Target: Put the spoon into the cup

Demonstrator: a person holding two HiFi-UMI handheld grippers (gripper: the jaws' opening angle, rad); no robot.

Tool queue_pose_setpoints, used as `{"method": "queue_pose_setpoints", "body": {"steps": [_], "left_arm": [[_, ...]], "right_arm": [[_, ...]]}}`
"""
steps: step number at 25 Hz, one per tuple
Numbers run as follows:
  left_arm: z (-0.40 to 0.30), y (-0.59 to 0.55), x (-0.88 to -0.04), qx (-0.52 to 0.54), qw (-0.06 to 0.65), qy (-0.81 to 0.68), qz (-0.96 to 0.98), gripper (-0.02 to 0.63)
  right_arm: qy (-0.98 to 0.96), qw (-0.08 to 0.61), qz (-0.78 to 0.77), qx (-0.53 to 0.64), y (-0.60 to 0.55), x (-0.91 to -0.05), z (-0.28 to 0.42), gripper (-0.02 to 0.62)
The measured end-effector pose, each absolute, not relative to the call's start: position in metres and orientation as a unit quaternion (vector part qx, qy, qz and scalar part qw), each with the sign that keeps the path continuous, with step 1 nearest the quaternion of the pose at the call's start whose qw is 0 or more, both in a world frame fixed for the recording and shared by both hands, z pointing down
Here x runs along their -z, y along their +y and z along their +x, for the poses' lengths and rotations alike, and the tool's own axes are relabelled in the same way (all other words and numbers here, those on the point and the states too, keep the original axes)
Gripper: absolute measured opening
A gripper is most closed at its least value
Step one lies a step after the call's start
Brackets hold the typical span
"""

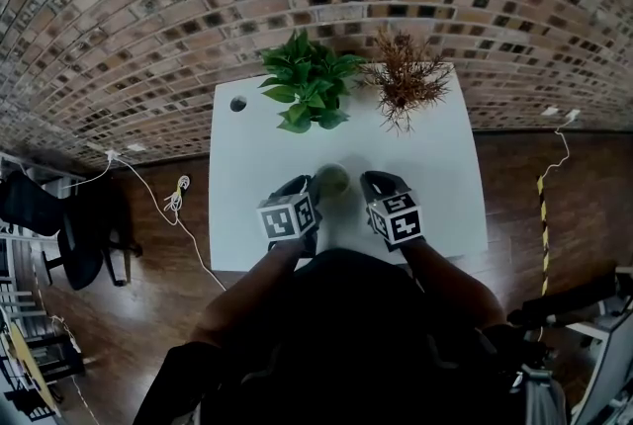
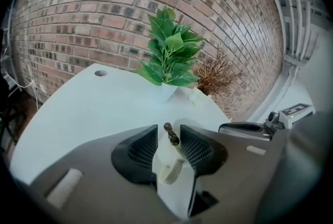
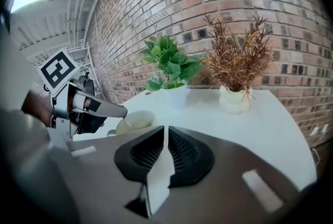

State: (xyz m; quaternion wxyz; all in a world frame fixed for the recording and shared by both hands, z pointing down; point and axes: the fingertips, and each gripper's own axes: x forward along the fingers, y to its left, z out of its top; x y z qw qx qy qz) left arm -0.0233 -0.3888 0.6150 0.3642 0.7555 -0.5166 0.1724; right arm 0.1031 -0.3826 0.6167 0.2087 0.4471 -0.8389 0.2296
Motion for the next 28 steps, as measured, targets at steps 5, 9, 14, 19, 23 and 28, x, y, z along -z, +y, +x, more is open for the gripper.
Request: {"method": "queue_pose_setpoints", "body": {"steps": [5,9,14,19,23,28], "left_arm": [[-0.029,-0.386,-0.603,-0.136,0.359,-0.520,0.763,0.195],[-0.040,-0.379,-0.591,-0.130,0.338,-0.533,0.764,0.198],[-0.047,-0.364,-0.563,-0.086,0.321,-0.528,0.782,0.194],[-0.047,-0.344,-0.532,-0.063,0.292,-0.542,0.785,0.067],[-0.047,-0.328,-0.510,-0.061,0.262,-0.564,0.780,0.003],[-0.044,-0.306,-0.485,-0.062,0.231,-0.571,0.786,0.003]], "right_arm": [[-0.841,0.200,0.448,-0.228,-0.379,-0.610,0.107,0.032],[-0.843,0.177,0.454,-0.231,-0.379,-0.595,0.111,0.032],[-0.849,0.137,0.457,-0.229,-0.381,-0.556,0.119,0.032],[-0.862,0.105,0.446,-0.216,-0.374,-0.522,0.135,0.032],[-0.876,0.097,0.432,-0.191,-0.368,-0.506,0.146,0.032],[-0.885,0.091,0.422,-0.176,-0.359,-0.499,0.159,0.032]]}}
